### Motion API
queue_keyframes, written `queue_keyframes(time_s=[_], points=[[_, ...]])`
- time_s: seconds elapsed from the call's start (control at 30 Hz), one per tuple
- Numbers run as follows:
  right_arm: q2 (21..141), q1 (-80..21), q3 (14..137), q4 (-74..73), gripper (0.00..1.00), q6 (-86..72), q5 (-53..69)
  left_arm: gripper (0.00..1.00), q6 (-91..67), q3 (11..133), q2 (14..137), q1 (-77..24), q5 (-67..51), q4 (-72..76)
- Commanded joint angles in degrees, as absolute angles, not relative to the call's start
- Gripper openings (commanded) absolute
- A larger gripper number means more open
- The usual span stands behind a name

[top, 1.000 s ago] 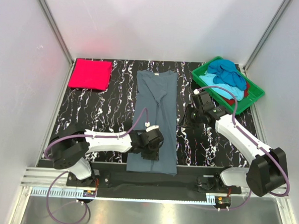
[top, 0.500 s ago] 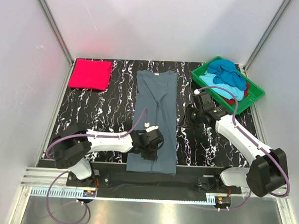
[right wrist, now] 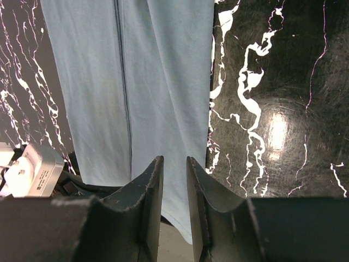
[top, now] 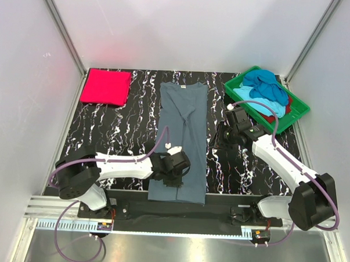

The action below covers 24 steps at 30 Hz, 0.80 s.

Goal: Fold and stack the t-shirts
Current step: Fold the tshirt

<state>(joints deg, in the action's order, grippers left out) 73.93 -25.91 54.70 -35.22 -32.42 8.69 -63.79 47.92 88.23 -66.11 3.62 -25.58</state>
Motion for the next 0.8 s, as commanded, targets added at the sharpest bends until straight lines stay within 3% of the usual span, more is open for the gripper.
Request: queue_keyframes(time_s=[0.0, 0.67, 0.77], points=[[73.47, -25.66, 54.58, -33.4, 0.31, -32.52, 9.32, 0.0, -65.04, 48.43, 86.57, -66.71, 6.59, -27.15], [73.56, -25.66, 54.32, -33.13, 0.31, -33.4, 9.84, 0.0, -66.27, 48.78, 90.44, -67.59, 6.59, -28.39], [73.21, -25.66, 53.79, -33.22, 0.34, -34.63, 11.24, 0.23, -66.45, 49.92, 89.83, -67.68, 6.85, -29.79]])
